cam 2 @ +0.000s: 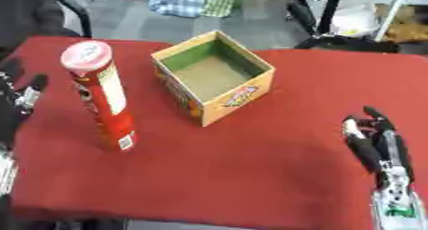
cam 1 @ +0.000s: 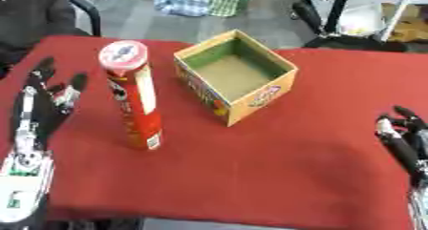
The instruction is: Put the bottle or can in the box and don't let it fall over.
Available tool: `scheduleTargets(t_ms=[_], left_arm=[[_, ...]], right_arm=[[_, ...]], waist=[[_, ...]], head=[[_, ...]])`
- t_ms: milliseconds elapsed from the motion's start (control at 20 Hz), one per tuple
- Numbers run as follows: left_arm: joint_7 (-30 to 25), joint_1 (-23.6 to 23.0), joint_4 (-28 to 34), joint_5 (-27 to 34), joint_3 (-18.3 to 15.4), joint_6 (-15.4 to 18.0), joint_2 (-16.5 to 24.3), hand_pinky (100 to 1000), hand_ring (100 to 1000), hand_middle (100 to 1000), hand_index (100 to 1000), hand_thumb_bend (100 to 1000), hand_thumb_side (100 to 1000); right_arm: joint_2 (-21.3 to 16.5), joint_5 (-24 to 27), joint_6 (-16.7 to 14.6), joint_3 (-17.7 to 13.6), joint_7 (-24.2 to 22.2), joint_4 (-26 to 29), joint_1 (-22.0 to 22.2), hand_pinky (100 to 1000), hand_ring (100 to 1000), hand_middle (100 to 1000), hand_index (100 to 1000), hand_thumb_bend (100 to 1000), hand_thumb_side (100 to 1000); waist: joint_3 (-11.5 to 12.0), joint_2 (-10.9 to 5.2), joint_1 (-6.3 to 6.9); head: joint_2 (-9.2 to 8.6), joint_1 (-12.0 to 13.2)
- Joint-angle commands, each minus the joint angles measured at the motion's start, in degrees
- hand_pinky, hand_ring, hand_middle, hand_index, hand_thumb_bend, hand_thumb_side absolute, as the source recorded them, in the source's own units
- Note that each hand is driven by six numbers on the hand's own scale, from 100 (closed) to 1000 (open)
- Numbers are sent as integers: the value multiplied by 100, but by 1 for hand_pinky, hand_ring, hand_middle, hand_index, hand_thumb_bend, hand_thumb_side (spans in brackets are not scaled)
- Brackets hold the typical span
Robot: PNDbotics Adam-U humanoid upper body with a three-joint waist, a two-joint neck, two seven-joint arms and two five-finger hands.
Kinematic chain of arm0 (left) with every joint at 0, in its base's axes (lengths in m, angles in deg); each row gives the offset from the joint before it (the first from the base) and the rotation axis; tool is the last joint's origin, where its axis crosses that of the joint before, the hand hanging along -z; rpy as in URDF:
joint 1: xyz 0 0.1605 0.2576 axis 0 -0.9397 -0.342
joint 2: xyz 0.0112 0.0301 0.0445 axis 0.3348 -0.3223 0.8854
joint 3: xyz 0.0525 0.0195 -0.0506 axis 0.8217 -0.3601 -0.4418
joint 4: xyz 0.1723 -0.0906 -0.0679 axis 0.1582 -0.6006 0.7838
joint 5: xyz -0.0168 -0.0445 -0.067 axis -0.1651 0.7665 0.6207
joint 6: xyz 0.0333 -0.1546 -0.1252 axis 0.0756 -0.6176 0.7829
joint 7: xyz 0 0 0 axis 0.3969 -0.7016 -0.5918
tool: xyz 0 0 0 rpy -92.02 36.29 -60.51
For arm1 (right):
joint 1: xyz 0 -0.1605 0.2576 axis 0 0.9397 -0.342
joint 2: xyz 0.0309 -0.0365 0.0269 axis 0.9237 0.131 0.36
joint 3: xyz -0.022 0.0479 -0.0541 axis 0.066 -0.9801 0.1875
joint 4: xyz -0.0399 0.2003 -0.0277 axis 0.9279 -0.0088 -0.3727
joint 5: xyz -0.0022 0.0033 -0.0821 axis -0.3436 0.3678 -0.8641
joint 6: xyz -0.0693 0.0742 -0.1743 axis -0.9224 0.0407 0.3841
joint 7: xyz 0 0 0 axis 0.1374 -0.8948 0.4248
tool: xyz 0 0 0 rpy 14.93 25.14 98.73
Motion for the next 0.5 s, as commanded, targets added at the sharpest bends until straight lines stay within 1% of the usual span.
scheduleTargets(t_ms=[50,150,250,300,350,500], left_arm=[[-268,54,96,-299,3,38,114,863,973,932,939,916,585],[-382,53,61,-486,17,13,118,859,968,927,938,966,621],[-406,72,9,-636,76,-22,127,855,965,923,936,985,639],[-396,99,-29,-663,127,-29,131,854,965,922,935,1000,610],[-390,133,-72,-663,184,-24,137,854,964,922,935,986,642],[-401,279,-257,-515,360,30,160,851,963,921,935,977,643]], right_arm=[[-101,-5,1,-13,9,73,-80,692,613,636,900,100,507],[-101,-4,1,-11,7,73,-79,692,613,636,900,100,508],[-101,-5,1,-9,6,73,-79,692,613,636,900,100,507],[-100,-4,1,-7,5,73,-79,692,613,636,900,100,507],[-100,-5,2,-6,4,71,-79,692,613,636,900,100,507],[-99,-6,1,2,-2,68,-79,692,613,636,900,100,506]], waist=[[-10,-107,68],[-11,-107,70],[-18,-107,69],[-23,-107,69],[-28,-108,68],[-41,-114,64]], head=[[32,-15],[32,-14],[32,-13],[32,-5],[32,2],[32,18]])
